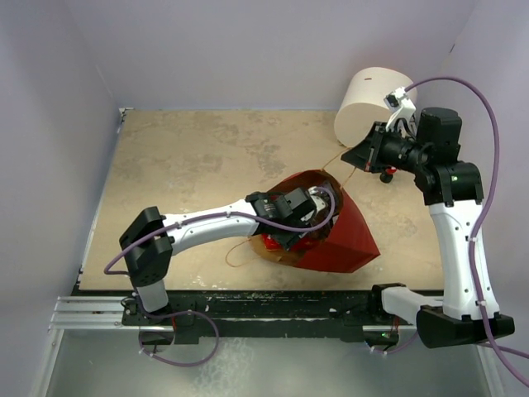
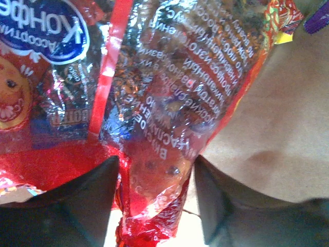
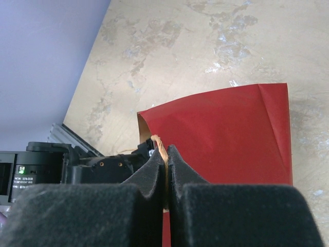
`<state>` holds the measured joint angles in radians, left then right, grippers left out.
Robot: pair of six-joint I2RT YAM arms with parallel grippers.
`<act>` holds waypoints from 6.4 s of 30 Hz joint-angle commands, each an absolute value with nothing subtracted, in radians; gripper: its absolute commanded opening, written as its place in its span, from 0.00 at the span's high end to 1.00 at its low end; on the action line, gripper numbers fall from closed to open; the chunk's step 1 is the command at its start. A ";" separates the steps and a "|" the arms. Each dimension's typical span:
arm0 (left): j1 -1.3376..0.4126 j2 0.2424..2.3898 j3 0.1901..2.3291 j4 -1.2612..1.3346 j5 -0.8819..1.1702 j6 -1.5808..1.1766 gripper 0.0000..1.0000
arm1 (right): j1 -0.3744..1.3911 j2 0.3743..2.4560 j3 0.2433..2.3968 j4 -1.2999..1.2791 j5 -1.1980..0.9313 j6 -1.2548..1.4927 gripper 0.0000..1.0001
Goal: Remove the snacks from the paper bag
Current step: Take out the snack from the paper bag, then place the snack at the corner of the board, then take out the snack from the paper bag.
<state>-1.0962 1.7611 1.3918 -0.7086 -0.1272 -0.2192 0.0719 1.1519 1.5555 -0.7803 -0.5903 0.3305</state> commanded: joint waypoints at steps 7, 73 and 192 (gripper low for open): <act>-1.109 1.725 1.514 -0.789 -0.172 -0.190 0.92 | 0.072 1.108 1.561 -0.776 -0.505 0.299 1.00; -0.394 1.760 1.840 -0.255 -0.716 -0.153 1.00 | 0.072 0.940 1.397 -0.684 -0.239 0.383 1.00; -1.381 1.092 0.715 0.133 -0.433 -0.257 0.13 | 0.511 0.891 1.118 -0.426 -0.582 0.371 1.00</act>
